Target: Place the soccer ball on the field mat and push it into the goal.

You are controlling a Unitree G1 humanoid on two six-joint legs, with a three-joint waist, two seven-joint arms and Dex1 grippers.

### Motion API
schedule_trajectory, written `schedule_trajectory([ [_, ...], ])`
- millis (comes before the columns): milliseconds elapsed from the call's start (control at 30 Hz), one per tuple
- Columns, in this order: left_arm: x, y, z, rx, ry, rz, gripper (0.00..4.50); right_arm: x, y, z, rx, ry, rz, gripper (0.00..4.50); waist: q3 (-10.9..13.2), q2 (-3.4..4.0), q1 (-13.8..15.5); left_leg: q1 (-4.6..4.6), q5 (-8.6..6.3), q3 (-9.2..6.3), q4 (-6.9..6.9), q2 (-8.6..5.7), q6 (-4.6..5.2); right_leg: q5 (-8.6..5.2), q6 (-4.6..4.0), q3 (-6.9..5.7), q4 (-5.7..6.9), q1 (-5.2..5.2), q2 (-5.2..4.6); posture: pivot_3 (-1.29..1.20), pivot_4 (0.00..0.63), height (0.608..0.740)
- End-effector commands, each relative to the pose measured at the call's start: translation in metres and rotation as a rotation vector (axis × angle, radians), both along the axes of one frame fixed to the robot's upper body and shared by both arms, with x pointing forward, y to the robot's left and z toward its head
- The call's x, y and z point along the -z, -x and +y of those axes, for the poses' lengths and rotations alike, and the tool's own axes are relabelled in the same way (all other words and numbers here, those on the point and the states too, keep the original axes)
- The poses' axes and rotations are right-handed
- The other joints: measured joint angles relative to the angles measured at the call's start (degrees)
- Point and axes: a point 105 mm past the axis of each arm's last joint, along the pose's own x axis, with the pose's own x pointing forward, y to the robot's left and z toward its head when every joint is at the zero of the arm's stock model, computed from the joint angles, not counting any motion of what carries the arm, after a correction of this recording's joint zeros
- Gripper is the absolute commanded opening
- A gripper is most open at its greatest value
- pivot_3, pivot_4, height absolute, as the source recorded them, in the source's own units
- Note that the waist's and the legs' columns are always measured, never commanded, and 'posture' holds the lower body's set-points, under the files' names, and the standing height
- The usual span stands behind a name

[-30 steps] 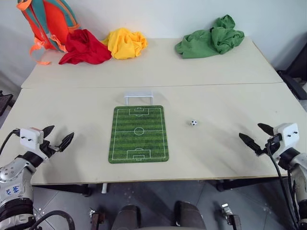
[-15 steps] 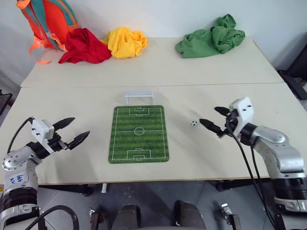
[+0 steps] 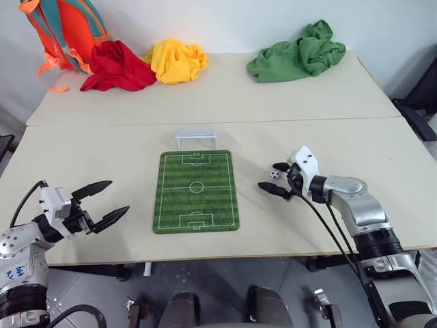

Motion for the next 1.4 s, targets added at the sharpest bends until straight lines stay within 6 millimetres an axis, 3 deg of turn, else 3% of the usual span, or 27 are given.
schedule_trajectory([
  [33, -0.013, 0.004, 0.004, -0.023, 0.002, -0.057, 4.5, -0.001, 0.001, -0.003, 0.005, -0.002, -0.004, 3.27, 0.0, 0.0, -0.16, 0.0, 0.0, 0.0, 0.0, 0.0, 0.0, 0.0, 0.0, 0.0, 0.0, 0.01, 0.0, 0.0, 0.15, 0.74],
  [267, -0.01, 0.009, 0.001, 0.01, 0.002, -0.044, 4.5, -0.007, 0.008, -0.005, -0.013, -0.005, -0.027, 0.94, 0.0, 0.0, -0.24, 0.01, 0.0, 0.0, 0.0, 0.01, 0.0, 0.0, 0.0, 0.0, 0.01, 0.01, 0.0, 0.0, 0.15, 0.74],
  [300, -0.009, 0.01, -0.001, 0.025, 0.001, -0.037, 4.5, -0.012, 0.008, -0.003, -0.018, -0.015, -0.036, 0.85, 0.0, 0.0, -0.24, 0.01, 0.0, 0.0, 0.0, 0.01, 0.0, 0.0, 0.0, 0.0, 0.01, 0.01, 0.0, 0.0, 0.15, 0.74],
  [400, -0.011, 0.016, -0.007, 0.101, 0.013, -0.056, 4.5, -0.036, 0.01, 0.01, -0.043, -0.084, -0.053, 0.85, 0.01, 0.02, -0.24, 0.0, 0.0, 0.0, 0.01, 0.01, 0.0, 0.0, 0.0, 0.0, 0.01, 0.0, 0.0, 0.0, 0.15, 0.74],
  [500, -0.004, 0.021, -0.007, 0.163, 0.006, -0.022, 4.5, -0.064, 0.034, 0.06, -0.281, -0.027, -0.094, 0.85, 0.06, 0.08, -0.24, 0.01, 0.0, 0.0, 0.0, 0.01, 0.0, 0.0, 0.0, 0.0, 0.01, 0.0, 0.0, 0.0, 0.15, 0.74],
  [633, 0.015, 0.034, -0.014, 0.296, -0.025, 0.06, 4.5, -0.065, 0.068, 0.119, -0.527, 0.016, -0.046, 0.85, 0.11, 0.18, -0.88, -0.01, -0.03, 0.11, 0.0, 0.19, -0.07, 0.01, -0.04, 0.08, 0.16, -0.23, 0.17, 0.0, 0.15, 0.74],
  [800, 0.023, 0.036, -0.022, 0.347, -0.029, 0.079, 4.5, -0.048, 0.095, 0.157, -0.702, 0.064, 0.008, 0.85, 0.09, 0.05, 0.01, -0.16, -0.17, 0.09, 0.2, 0.49, -0.24, 0.02, -0.11, 0.05, 0.12, -0.25, 0.49, 0.0, 0.15, 0.74],
  [900, 0.024, 0.036, -0.024, 0.344, -0.019, 0.072, 4.5, -0.03, 0.105, 0.169, -0.783, 0.142, 0.024, 0.85, 0.09, 0.05, -0.24, -0.19, -0.27, 0.1, 0.36, 0.49, -0.21, 0.02, -0.11, 0.07, 0.14, -0.25, 0.5, 0.0, 0.15, 0.74],
  [1033, 0.026, 0.039, -0.027, 0.334, -0.006, 0.063, 4.5, -0.014, 0.105, 0.186, -0.807, 0.171, 0.034, 0.85, 0.09, 0.05, -0.49, -0.16, -0.3, 0.15, 0.42, 0.54, -0.24, 0.01, -0.15, 0.1, 0.2, -0.27, 0.53, 0.0, 0.15, 0.74],
  [1400, 0.027, 0.045, -0.029, 0.292, 0.019, 0.036, 4.5, -0.005, 0.094, 0.203, -0.83, 0.184, 0.029, 0.85, 0.09, 0.05, -0.47, -0.15, -0.31, 0.3, 0.47, 0.59, -0.25, 0.01, -0.21, 0.29, 0.38, -0.44, 0.57, 0.0, 0.15, 0.74],
])
